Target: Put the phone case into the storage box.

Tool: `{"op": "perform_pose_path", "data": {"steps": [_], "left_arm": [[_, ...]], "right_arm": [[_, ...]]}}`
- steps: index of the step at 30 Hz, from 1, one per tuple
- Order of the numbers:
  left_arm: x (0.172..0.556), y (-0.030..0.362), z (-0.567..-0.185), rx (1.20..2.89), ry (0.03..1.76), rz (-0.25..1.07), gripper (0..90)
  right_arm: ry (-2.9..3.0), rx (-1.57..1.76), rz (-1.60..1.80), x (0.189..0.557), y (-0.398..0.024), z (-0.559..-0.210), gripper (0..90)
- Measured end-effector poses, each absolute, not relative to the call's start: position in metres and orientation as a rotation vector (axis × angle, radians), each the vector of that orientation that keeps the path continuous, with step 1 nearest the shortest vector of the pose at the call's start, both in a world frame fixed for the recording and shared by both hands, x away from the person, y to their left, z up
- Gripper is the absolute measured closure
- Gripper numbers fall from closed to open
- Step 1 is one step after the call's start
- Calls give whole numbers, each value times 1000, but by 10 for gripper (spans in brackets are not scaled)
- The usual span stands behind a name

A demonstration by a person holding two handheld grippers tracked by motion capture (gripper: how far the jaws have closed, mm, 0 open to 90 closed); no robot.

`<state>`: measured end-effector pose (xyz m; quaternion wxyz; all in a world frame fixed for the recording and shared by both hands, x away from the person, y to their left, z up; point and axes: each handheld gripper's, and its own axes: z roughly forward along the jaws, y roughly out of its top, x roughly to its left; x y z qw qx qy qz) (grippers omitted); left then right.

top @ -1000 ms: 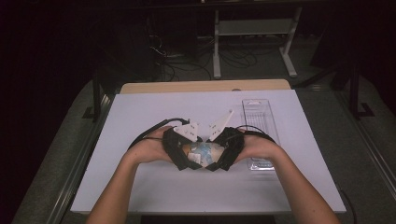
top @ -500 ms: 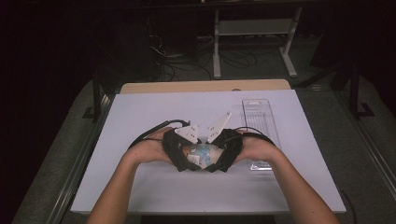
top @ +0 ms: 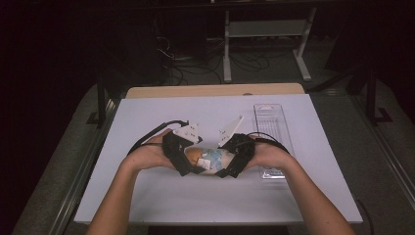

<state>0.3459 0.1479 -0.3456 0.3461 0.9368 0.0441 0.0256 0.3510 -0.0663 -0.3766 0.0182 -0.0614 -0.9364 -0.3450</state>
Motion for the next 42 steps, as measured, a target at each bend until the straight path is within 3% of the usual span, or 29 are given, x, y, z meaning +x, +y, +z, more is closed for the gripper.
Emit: {"op": "perform_pose_path", "data": {"steps": [25, 42], "left_arm": [[346, 192, -351, 2362, 390, 188, 0], [334, 210, -385, 2268, 645, 253, 0]], "right_arm": [[-2971, -417, -1076, 368, -85, -376, 104], [-2972, -588, -1099, 377, -95, -375, 103]]}}
